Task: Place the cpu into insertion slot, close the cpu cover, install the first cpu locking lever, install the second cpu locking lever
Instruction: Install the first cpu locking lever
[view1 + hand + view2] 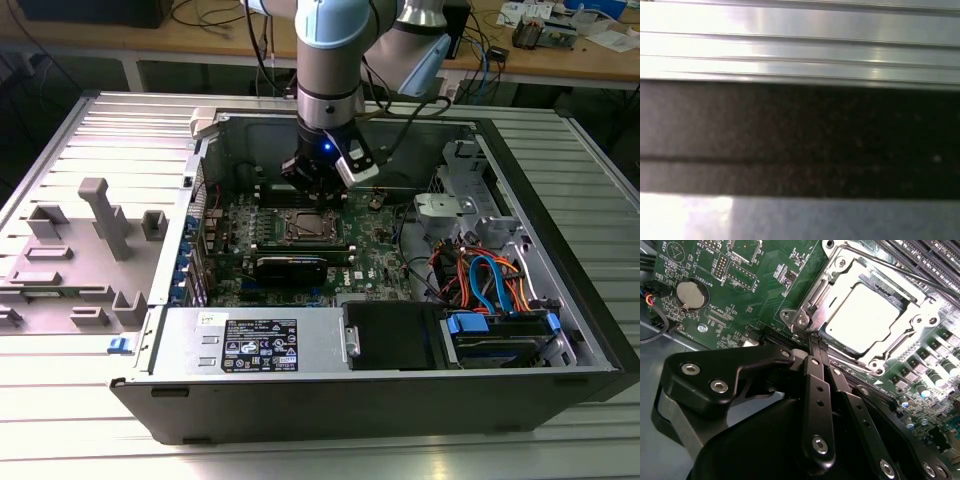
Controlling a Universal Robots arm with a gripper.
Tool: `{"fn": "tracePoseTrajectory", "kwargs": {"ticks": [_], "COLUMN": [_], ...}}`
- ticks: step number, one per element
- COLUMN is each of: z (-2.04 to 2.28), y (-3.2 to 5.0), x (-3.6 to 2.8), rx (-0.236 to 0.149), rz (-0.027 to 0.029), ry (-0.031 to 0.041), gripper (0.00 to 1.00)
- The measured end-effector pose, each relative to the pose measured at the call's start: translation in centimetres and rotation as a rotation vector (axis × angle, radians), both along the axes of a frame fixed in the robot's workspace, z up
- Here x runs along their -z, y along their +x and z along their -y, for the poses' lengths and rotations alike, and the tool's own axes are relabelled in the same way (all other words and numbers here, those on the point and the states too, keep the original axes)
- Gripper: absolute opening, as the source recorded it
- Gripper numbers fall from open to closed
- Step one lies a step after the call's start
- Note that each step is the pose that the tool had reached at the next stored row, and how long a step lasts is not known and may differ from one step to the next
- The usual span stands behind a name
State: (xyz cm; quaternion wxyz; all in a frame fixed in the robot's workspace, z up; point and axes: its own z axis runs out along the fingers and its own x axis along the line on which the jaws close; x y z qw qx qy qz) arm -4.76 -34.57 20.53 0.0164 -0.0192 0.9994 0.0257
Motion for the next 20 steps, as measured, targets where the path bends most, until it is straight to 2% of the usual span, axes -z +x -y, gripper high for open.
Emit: {"fn": "tracePoseTrajectory", "kwargs": {"ticks": [6,8,9,12,14,16,18,20], "z": [0.24,0.25,0.31,0.35,0.35,0.28,0.23,0.20], "y": [0.01,0.11,0.11,0.08,0.07,0.10,0.14,0.15], "x": [0.09,0.60,0.59,0.52,0.51,0.54,0.43,-0.10], "rx": [0.000,0.000,0.000,0.000,0.000,0.000,0.000,0.000], "rz": [0.0001,-0.0002,-0.0005,-0.0019,-0.0030,-0.0009,0.0002,0.0004], "ry": [-0.0005,-0.0005,0.0065,0.0158,0.0263,0.0419,0.0505,0.0515], "gripper": [0.11,0.11,0.11,0.11,0.11,0.11,0.11,0.11]}}
